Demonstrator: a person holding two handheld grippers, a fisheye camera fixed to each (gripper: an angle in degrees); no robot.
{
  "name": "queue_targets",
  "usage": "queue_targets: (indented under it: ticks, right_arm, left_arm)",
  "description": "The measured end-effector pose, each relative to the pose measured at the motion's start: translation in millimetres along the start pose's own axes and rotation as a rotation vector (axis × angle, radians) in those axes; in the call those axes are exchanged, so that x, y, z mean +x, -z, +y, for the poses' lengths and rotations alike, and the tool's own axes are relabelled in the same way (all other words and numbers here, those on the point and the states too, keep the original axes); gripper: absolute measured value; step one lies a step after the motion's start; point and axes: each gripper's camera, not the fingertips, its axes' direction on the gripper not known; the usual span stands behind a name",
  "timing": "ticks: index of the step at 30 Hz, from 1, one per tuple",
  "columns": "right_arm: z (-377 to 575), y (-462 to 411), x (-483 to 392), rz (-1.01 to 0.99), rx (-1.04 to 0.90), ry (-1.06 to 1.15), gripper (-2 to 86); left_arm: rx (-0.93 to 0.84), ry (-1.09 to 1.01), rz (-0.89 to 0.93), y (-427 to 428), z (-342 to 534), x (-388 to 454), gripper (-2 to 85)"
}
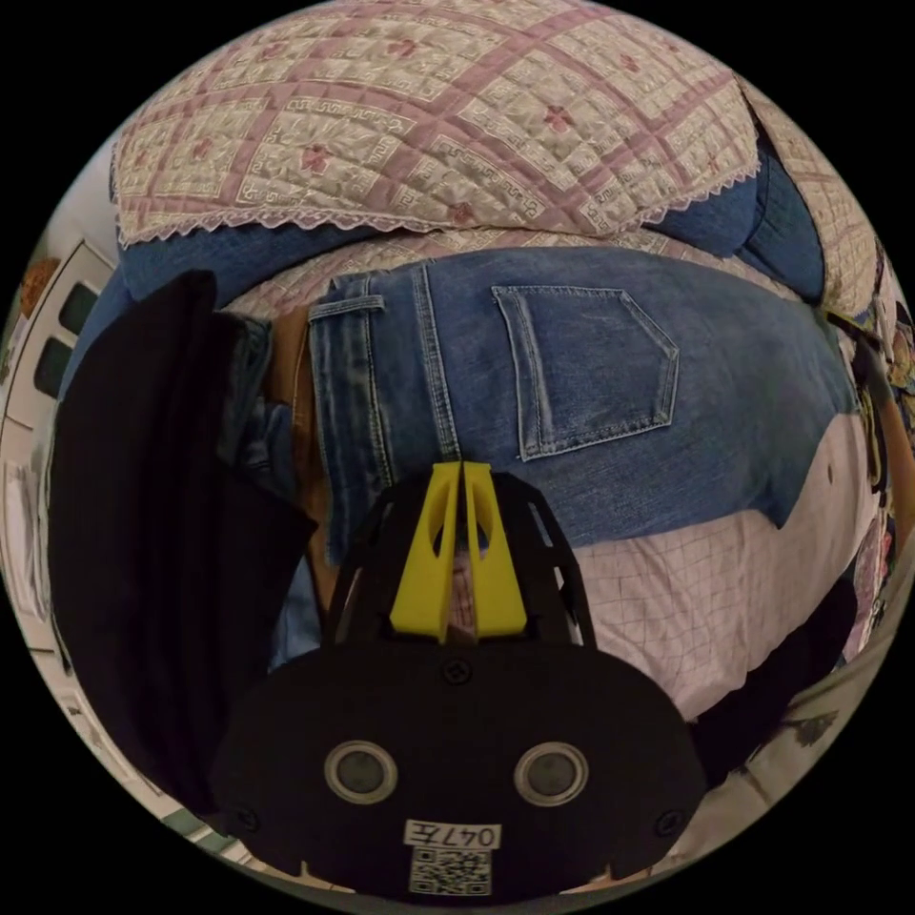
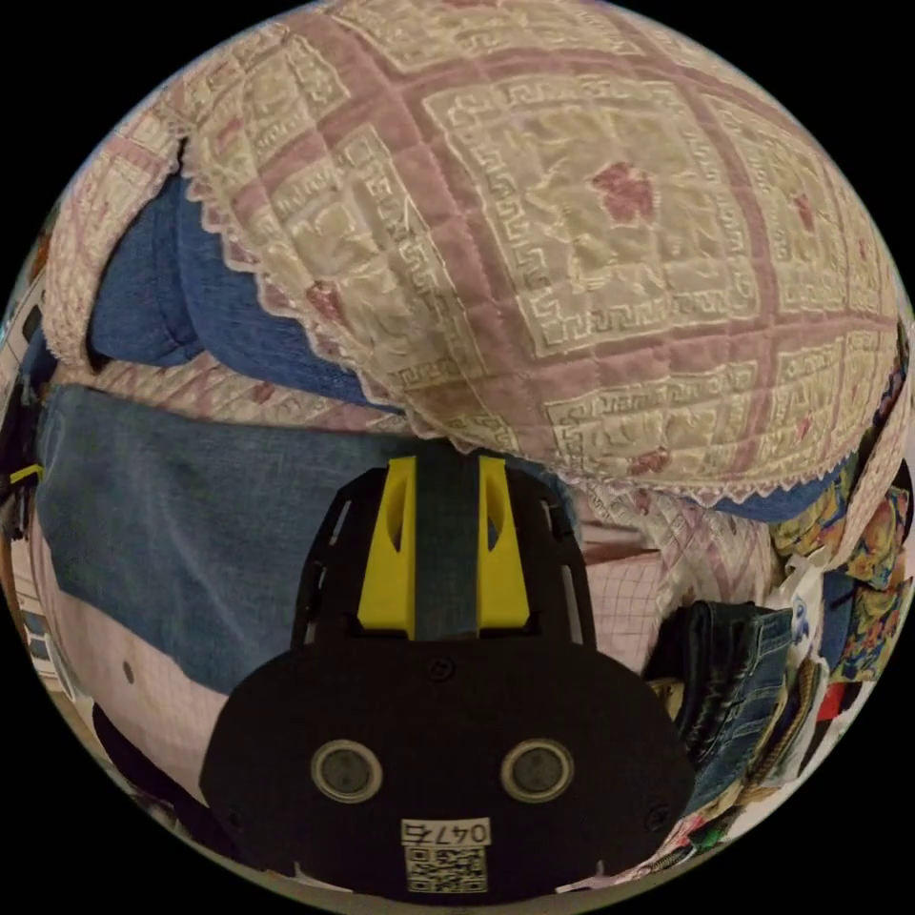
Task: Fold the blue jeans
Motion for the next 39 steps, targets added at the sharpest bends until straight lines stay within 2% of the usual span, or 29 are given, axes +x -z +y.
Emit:
queue_targets:
  ticks: [3, 10, 12, 15, 20, 29, 31, 33, 35, 37, 39]
  right_arm:
    - [-9, -24, -30, 0.007, -0.086, 0.009, 0.7]
    - [0, -10, -116, 0.050, 0.043, 0.040, -0.5]
    - [-3, -7, -142, 0.052, 0.019, 0.079, 0.0]
    - [-9, 10, -219, 0.142, 0.018, 0.262, -0.1]
    - [0, 36, -396, 0.566, 0.118, 0.558, -0.6]
    - [68, 82, -618, 0.699, 0.277, 1.016, 1.2]
    - [68, 80, -635, 0.658, 0.236, 1.021, 1.4]
    - [55, 75, -634, 0.609, 0.173, 0.946, 1.5]
    - [29, 62, -611, 0.530, 0.061, 0.777, 1.9]
    - [16, 47, -597, 0.496, -0.043, 0.721, 2.2]
    - [14, 30, -606, 0.632, -0.120, 0.769, 2.3]
  left_arm:
    - [-0.024, -0.039, -0.033, 3, -9, 8, -0.7]
    - [-0.014, -0.021, 0.016, 13, -16, 4, -0.6]
    - [-0.017, -0.018, 0.023, 17, -20, 4, -0.6]
    - [-0.032, -0.025, 0.004, 22, -26, 11, -0.6]
    - [-0.035, -0.026, -0.056, 30, -32, 27, -0.7]
    - [-0.047, -0.001, -0.039, 45, -45, 36, -0.7]
    - [-0.049, -0.001, -0.035, 48, -47, 38, -0.7]
    - [-0.052, -0.008, -0.035, 52, -51, 42, -0.6]
    - [-0.053, -0.020, -0.038, 55, -53, 46, -0.6]
    - [-0.057, -0.040, -0.047, 57, -56, 51, -0.6]
    - [-0.062, -0.067, -0.059, 60, -61, 57, -0.6]
